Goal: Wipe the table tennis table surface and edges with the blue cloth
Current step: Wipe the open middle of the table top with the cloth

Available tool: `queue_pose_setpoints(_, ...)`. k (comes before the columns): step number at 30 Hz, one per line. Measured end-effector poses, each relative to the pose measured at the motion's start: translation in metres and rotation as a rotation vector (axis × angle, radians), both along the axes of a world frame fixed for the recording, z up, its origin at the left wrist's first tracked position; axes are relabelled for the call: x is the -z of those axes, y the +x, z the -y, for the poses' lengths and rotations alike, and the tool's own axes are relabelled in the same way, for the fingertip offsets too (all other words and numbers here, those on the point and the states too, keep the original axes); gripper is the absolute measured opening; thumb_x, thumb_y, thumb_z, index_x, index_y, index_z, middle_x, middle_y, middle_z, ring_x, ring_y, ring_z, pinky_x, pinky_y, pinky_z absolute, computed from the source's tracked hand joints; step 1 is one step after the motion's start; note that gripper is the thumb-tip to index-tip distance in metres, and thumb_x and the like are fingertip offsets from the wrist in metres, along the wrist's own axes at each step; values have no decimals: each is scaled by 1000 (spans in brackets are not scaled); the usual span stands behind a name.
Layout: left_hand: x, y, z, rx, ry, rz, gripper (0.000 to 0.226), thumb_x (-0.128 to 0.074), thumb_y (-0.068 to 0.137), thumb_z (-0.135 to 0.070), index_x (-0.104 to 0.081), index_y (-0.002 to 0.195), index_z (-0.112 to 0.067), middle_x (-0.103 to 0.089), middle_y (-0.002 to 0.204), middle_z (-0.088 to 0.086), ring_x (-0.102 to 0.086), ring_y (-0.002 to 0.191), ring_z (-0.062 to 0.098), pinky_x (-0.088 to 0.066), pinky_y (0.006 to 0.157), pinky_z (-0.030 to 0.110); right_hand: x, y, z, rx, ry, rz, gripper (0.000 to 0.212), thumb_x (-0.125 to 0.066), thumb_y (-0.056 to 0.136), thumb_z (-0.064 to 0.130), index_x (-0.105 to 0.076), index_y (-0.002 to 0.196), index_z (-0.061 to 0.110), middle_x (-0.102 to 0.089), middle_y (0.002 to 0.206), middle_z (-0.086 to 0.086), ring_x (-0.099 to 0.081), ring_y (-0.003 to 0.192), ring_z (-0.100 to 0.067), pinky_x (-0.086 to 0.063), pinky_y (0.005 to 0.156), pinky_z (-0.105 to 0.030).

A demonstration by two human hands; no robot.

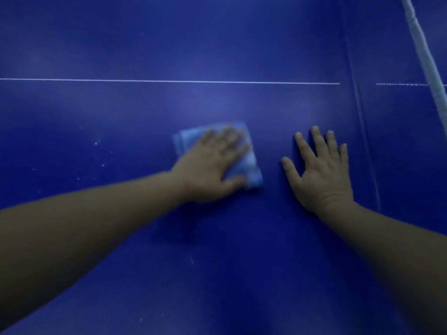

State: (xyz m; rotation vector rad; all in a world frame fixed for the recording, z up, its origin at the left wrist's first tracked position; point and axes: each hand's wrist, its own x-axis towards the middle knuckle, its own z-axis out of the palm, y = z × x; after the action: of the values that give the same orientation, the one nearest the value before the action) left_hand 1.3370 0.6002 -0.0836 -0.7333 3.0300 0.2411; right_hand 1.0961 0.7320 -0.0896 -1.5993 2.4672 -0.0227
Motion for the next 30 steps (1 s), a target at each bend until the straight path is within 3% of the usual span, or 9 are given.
queue_pose_setpoints(2,2,16,0,257,-34,39,75,-32,96,-68,-32,157,-24,-24,166,8,-17,154,29,-8,124,48,-1,-1,0,7,-4,6,79,-9,91,74,-9,160,35,0,169,0,7,155,-25,3,125,-49)
queue_pose_setpoints(3,2,20,19,183,-37,27,76,-33,95,-69,-35,156,-24,-26,165,7,-19,154,29,-9,123,48,-1,0,0,9,-3,6,79,-9,91,74,-10,160,35,0,169,0,7,155,-25,3,125,-49)
queue_pose_setpoints(6,-7,19,87,-492,-20,64,79,-24,93,-73,-29,157,-28,-19,167,1,-10,155,28,-2,121,55,-1,1,1,13,-5,-2,78,-11,91,73,-12,160,34,-2,169,0,5,155,-25,3,125,-49)
queue_pose_setpoints(8,-6,2,90,-616,-45,104,78,-21,93,-74,-24,158,-31,-14,169,-2,-4,156,27,1,121,57,-2,1,1,14,-8,-4,78,-13,92,72,-13,160,34,-3,169,-1,4,155,-25,3,125,-49)
queue_pose_setpoints(13,4,-14,48,146,-68,41,74,-29,95,-70,-33,156,-28,-26,165,3,-18,154,29,-8,122,50,-3,2,1,18,-24,4,78,-13,91,71,-16,159,33,-6,169,-2,2,155,-27,2,125,-50)
queue_pose_setpoints(18,-9,-1,121,-614,-30,129,75,-22,96,-71,-21,159,-30,-12,169,-1,-5,156,27,-3,122,53,1,2,1,18,-24,-10,77,-14,92,71,-15,160,33,-5,169,-2,3,155,-26,2,125,-50)
queue_pose_setpoints(23,4,23,29,121,-75,52,75,-27,95,-71,-32,156,-28,-24,166,3,-18,154,30,-8,122,52,0,1,0,9,-15,-15,78,-13,93,71,-14,160,32,-5,169,-3,2,155,-28,2,125,-51)
queue_pose_setpoints(27,-6,40,102,-579,-48,74,76,-27,95,-71,-29,157,-27,-19,167,4,-13,154,31,-9,121,58,1,1,1,6,-17,-10,77,-13,93,72,-14,160,32,-4,169,-3,3,155,-27,2,125,-50)
queue_pose_setpoints(30,-2,21,58,-541,-34,51,82,-19,90,-73,-26,158,-27,-17,168,3,-8,155,30,-5,122,59,0,0,1,7,-17,-11,77,-13,93,72,-14,160,32,-4,169,-3,3,155,-27,2,125,-51)
